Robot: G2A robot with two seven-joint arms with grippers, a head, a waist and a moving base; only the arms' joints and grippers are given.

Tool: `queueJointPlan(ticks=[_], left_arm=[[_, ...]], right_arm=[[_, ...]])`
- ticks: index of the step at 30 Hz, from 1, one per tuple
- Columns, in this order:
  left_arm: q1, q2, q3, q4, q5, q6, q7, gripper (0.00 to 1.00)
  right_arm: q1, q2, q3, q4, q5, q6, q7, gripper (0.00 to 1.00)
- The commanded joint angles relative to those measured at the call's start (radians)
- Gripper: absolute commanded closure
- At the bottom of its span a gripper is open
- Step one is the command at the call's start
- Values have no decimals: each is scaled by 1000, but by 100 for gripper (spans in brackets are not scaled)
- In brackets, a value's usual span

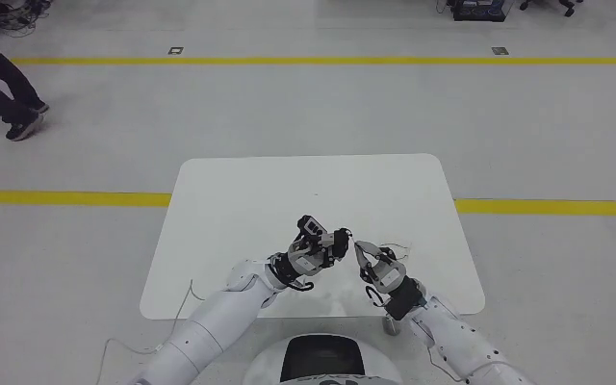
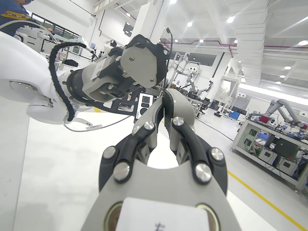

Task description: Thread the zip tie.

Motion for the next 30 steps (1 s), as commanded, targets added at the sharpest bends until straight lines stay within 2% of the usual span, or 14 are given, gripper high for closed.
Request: queueJointPlan(ticks=[1, 16, 30], left_arm=[[0, 0, 0, 0, 0, 0, 0, 100], [0, 0, 0, 0, 0, 0, 0, 100], [0, 0, 0, 0, 0, 0, 0, 100]], right_arm=[[2, 0, -3, 3, 0, -1, 0, 100], [19, 4, -34, 32, 0, 4, 11, 100], [46, 22, -87, 47, 0, 31, 32, 100]])
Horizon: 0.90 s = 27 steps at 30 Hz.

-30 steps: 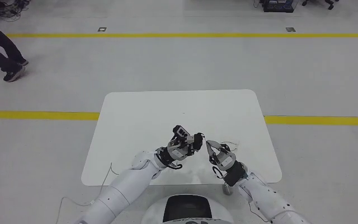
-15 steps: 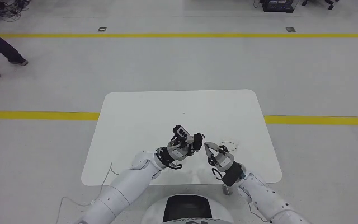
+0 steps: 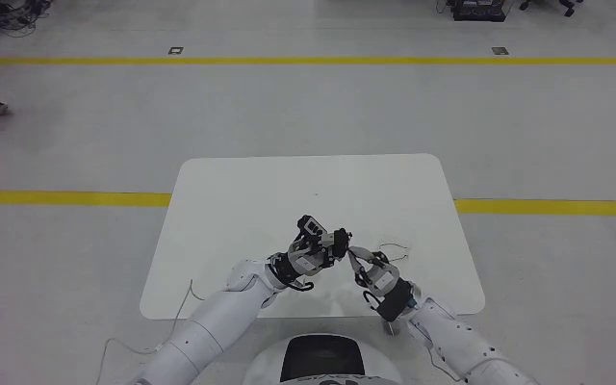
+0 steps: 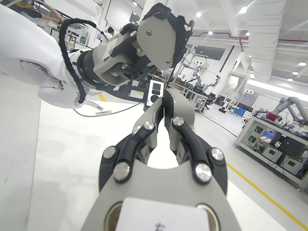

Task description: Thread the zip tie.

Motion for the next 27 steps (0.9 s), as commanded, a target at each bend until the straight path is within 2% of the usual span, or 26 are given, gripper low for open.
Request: queueJointPlan(ticks=[1, 27], left_arm=[[0, 0, 0, 0, 0, 0, 0, 100], [0, 0, 0, 0, 0, 0, 0, 100]], right_arm=[[4, 2, -6, 1, 0, 3, 2, 100], [46, 32, -89, 10, 0, 39, 15, 100]])
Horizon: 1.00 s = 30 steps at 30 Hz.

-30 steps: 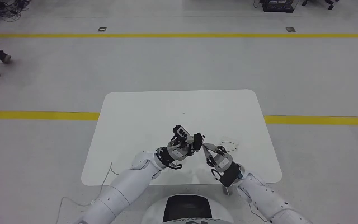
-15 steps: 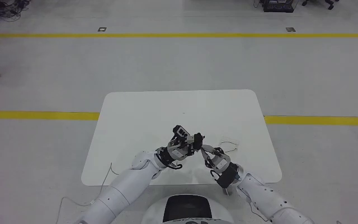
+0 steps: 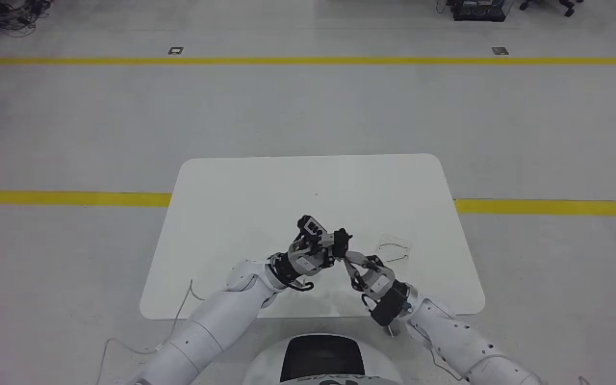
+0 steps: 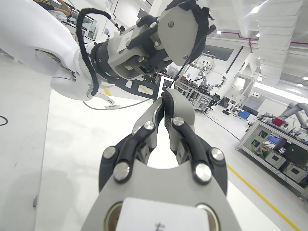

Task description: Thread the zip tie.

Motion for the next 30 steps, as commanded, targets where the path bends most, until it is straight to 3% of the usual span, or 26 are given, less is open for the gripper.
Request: queueJointPlan(ticks=[1, 15, 16, 17, 18, 30], left_arm=[[0, 0, 0, 0, 0, 0, 0, 100], [0, 0, 0, 0, 0, 0, 0, 100], [0, 0, 0, 0, 0, 0, 0, 100], [0, 0, 0, 0, 0, 0, 0, 100], [0, 0, 0, 0, 0, 0, 0, 100], [0, 0, 0, 0, 0, 0, 0, 100]], right_arm=[[1, 1, -3, 0, 0, 1, 0, 100], [-22, -3, 7, 15, 21, 0, 1, 100], [-25, -4, 10, 18, 28, 0, 1, 62], [-30, -6, 13, 23, 38, -4, -1, 8], [-32, -7, 17, 27, 43, -4, -2, 0], [-44, -11, 39, 45, 83, -7, -8, 0]])
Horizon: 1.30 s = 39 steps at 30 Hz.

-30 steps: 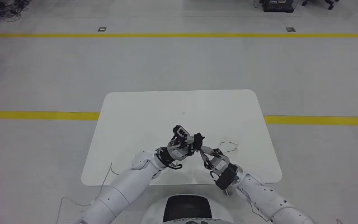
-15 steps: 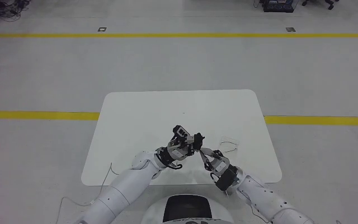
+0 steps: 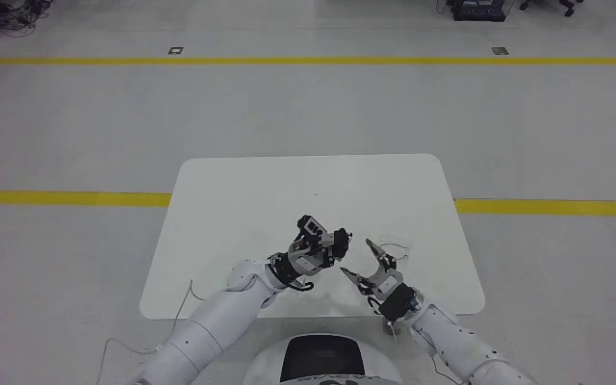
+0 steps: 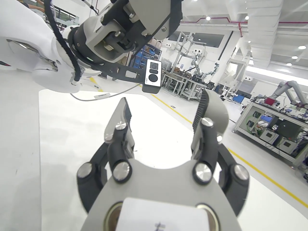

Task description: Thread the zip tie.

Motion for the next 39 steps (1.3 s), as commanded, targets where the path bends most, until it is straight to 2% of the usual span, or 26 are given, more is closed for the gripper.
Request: queueJointPlan(ticks=[1, 3, 7, 12, 15, 18, 23, 25, 30, 34, 35, 39], left_arm=[[0, 0, 0, 0, 0, 0, 0, 100], [0, 0, 1, -7, 13, 5, 18, 100], [-2, 12, -17, -40, 118, 11, 56, 100], [26, 33, -62, -102, 185, 46, 90, 100], [48, 46, -93, -140, 223, 67, 134, 100], [56, 55, -106, -166, 264, 92, 142, 100], [56, 55, -106, -166, 264, 92, 142, 100], [58, 54, -100, -180, 273, 105, 178, 100], [76, 47, -110, -207, 124, 135, 214, 100], [90, 47, -124, -225, 85, 144, 223, 100], [96, 49, -128, -235, 81, 141, 209, 100], [100, 49, -130, -237, 78, 140, 201, 100]], right_arm=[[0, 0, 0, 0, 0, 0, 0, 0], [-1, 0, 6, -12, 9, -7, 9, 0], [-22, 11, 56, -30, 40, -59, -16, 0], [-53, 35, 132, -45, 37, -149, -8, 0], [-69, 49, 174, -60, 35, -206, 17, 0], [-70, 50, 179, -61, 31, -205, 20, 0], [-70, 50, 179, -61, 31, -205, 20, 0], [-69, 48, 180, -69, 35, -203, 39, 0], [-68, 44, 192, -82, 44, -205, 61, 0], [-73, 42, 202, -99, 48, -206, 85, 0], [-73, 42, 202, -99, 48, -206, 85, 0], [-73, 42, 202, -99, 48, -206, 85, 0]])
